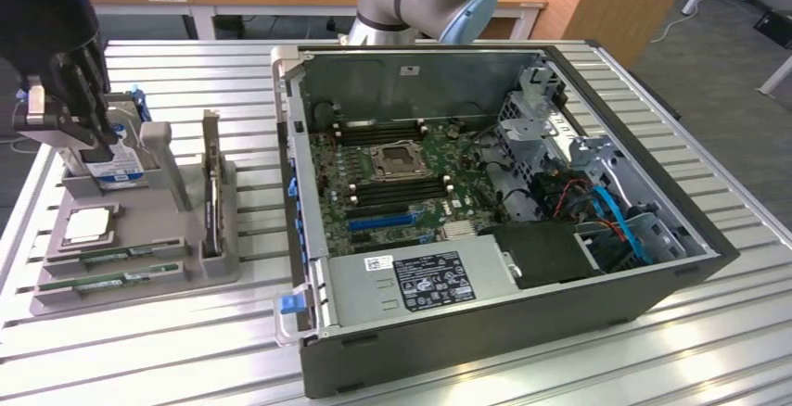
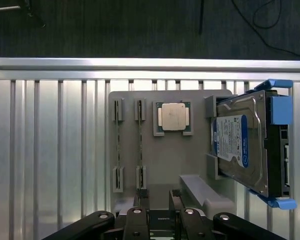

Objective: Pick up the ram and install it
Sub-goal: 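Pick up the ram and move it above insertion slot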

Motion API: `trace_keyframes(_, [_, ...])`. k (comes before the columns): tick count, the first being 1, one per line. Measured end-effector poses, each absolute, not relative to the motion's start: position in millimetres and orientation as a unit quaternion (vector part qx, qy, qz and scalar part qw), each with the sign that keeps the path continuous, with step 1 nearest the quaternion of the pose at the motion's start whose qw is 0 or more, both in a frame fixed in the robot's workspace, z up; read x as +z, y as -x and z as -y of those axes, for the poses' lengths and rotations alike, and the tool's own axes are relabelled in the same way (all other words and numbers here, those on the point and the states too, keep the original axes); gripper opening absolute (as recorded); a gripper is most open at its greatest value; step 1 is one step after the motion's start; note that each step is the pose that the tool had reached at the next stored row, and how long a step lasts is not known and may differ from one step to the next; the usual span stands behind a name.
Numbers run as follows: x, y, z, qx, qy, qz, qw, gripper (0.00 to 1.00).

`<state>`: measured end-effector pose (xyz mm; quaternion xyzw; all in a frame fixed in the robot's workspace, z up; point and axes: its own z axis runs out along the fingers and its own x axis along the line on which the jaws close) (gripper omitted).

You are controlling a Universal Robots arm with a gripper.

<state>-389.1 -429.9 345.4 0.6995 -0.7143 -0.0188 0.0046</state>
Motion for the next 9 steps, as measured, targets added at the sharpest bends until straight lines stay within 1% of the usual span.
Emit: trace_keyframes(9, [335.7, 389.1, 429.9, -0.019, -0.7, 0.714, 0.005, 0.3])
